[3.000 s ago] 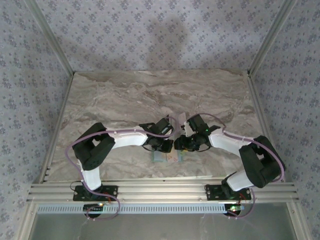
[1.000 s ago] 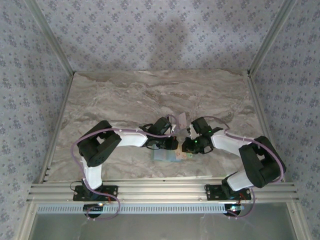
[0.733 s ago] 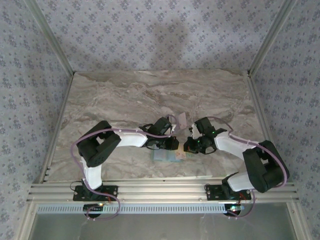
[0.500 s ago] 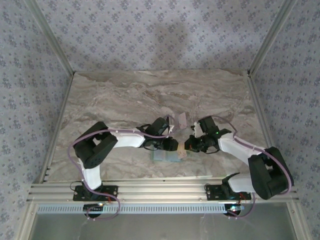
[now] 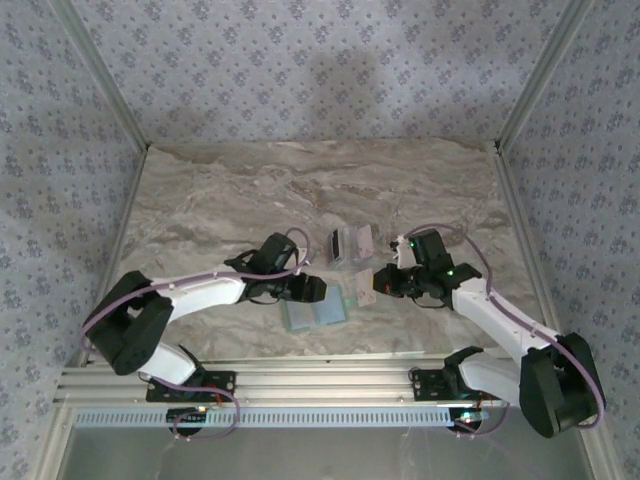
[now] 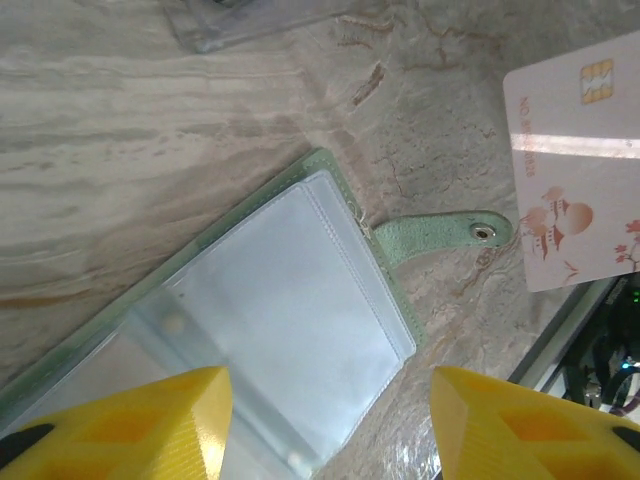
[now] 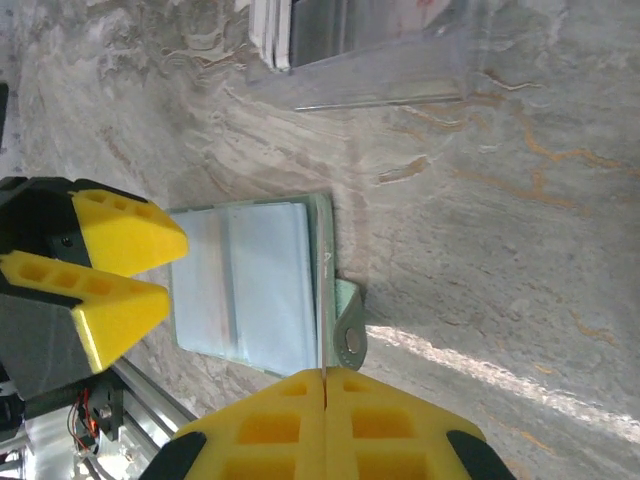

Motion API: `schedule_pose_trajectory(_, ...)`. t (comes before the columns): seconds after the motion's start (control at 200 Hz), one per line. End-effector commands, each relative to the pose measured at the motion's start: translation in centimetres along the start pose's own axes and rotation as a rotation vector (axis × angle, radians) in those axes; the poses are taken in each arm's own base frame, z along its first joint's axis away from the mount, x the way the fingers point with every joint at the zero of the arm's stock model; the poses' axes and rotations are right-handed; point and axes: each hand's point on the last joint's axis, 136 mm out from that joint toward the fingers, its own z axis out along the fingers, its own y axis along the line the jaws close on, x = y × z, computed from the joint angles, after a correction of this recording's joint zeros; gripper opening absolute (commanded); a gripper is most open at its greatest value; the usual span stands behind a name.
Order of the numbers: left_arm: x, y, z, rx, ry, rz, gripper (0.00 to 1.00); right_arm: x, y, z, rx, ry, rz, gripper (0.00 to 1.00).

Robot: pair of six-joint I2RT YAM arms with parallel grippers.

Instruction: Put the credit cards into the card holder

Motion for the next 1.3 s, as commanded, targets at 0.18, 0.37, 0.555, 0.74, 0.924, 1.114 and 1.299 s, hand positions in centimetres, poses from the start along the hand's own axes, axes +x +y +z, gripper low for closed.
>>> schedule_pose_trajectory(0.18,1.8,8.4,-2.9,-0.394,-0.007,-0.118,0.46,0.4,3.3,1.6,-0.123,0.026,-0.076,0.0)
schedule_pose_trajectory(0.37,3.5,9.0,-1.3,-0.373,0.045,-0.142,0.36,0.4,5.2,4.4,-0.209,0.097,-0.1,0.0)
schedule_pose_trajectory(0.555,3.8,9.3,-0.5,-0.37,0.045,-0.133,0.33,1.0,6.1,6.9,-0.247,0.167,-0.123,0.0)
schedule_pose_trajectory(0.74,4.4,9.7,0.0,-0.382,0.063,-0.131,0.28,1.2,6.4,8.5,-0.274,0.21,-0.119,0.0)
schedule_pose_trajectory(0.924,4.6,9.7,0.2,-0.383,0.065,-0.127,0.27,1.7,6.3,9.6,-0.285,0.247,-0.107,0.0)
schedule_pose_trajectory(1.114,4.8,9.8,0.5,-0.384,0.067,-0.125,0.26,2.4,6.4,10.5,-0.3,0.291,-0.097,0.0)
schedule_pose_trajectory(1.299,4.9,9.8,0.6,-0.381,0.067,-0.126,0.26,3.1,6.2,11.2,-0.294,0.322,-0.087,0.0)
